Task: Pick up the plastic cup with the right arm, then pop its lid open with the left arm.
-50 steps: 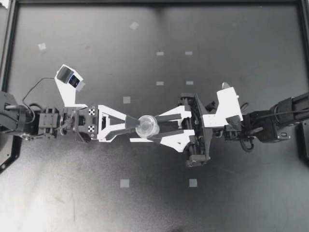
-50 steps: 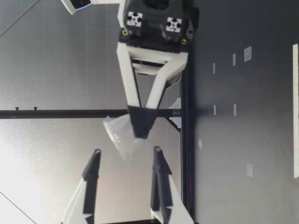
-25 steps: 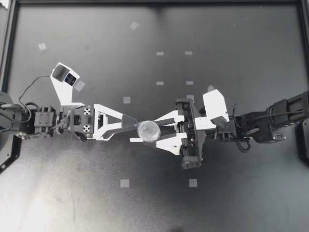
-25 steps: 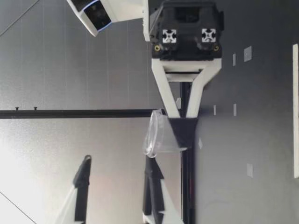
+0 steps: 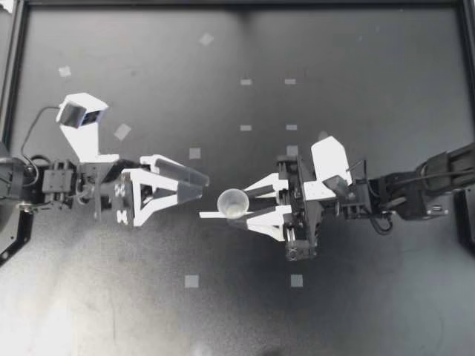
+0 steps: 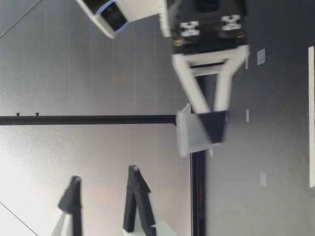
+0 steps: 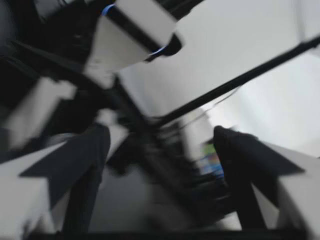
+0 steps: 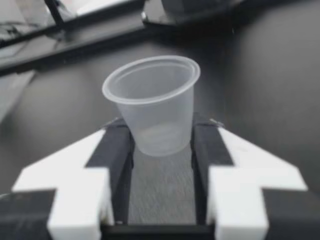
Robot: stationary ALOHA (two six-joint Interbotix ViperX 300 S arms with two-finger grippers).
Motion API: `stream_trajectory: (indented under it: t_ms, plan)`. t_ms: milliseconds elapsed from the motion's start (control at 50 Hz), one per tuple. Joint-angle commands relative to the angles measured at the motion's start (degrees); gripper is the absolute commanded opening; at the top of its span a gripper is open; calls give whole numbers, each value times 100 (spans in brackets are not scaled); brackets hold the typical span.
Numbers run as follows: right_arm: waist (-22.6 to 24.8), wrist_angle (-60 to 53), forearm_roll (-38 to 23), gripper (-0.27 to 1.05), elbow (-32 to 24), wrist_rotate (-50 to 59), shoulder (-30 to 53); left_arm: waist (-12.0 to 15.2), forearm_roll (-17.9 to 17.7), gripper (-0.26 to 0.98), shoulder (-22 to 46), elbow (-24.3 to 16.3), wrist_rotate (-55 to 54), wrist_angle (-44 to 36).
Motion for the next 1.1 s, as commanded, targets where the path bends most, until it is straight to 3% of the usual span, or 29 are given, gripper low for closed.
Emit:
stream_trajectory:
  t_ms: [0, 220, 420, 1080]
  plan:
    - [26, 44, 0, 34, -35, 0, -466, 18, 9, 76, -158, 9, 624, 44]
    - [44, 18, -9, 34, 53, 0, -1046, 18, 9, 76, -246, 149, 3340, 580]
    - [44, -18, -9, 34, 79, 0, -1037, 18, -35, 76, -246, 141, 5168, 1134]
    - [62, -132, -9, 34, 53, 0, -817, 18, -79, 76, -264, 44, 5309, 1204]
